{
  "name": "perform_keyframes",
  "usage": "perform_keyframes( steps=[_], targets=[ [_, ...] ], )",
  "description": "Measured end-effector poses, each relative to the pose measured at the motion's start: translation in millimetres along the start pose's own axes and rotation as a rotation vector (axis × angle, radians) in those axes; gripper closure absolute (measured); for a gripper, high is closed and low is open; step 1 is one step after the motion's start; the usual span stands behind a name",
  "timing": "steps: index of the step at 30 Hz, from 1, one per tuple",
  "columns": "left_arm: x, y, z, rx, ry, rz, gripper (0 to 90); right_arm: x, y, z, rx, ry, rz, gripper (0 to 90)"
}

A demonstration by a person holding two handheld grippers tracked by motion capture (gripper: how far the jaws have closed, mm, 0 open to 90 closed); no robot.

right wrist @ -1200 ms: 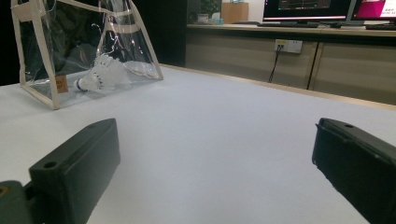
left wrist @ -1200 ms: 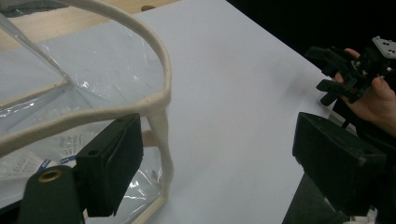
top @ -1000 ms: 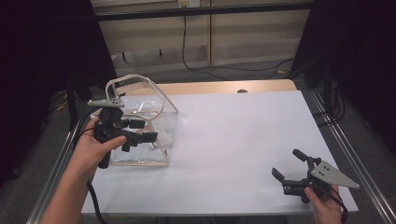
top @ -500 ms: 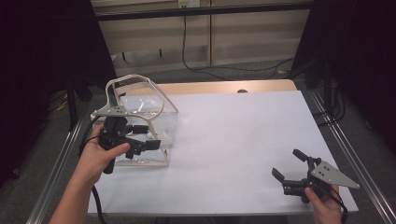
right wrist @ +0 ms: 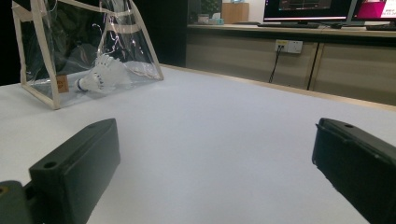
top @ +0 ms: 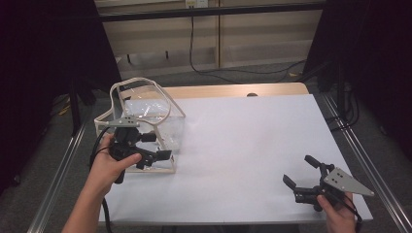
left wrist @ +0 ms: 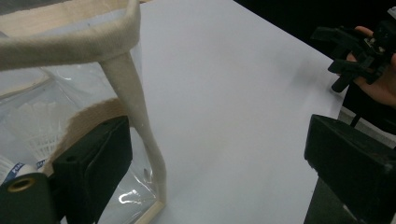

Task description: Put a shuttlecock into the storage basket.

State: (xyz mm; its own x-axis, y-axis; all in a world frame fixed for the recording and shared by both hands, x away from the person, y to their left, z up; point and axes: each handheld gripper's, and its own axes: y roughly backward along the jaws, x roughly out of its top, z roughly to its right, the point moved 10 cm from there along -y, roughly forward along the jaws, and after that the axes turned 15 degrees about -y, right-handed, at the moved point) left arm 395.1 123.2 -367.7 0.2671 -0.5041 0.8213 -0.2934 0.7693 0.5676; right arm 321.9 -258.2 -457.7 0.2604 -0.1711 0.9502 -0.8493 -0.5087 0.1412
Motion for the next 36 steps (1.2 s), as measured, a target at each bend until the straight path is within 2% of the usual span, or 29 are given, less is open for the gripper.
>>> perform_keyframes(
  steps=[10,18,36],
  targets=[
    [-8.0,-7.6,2.2,-0.005,-0.008,0.014,7.4,0.0,0.0,0.0,0.000,0.001,0.000,0.8],
    [-14.9,-13.4,2.8,-0.008,0.007,0.029,7.1,-0.3,-0.4,0.1,0.000,0.003,-0.001,0.7],
    [-28.6,-22.8,4.5,-0.006,0.012,0.011,7.1,-0.4,-0.6,0.0,0.002,0.003,-0.001,0.7]
  ],
)
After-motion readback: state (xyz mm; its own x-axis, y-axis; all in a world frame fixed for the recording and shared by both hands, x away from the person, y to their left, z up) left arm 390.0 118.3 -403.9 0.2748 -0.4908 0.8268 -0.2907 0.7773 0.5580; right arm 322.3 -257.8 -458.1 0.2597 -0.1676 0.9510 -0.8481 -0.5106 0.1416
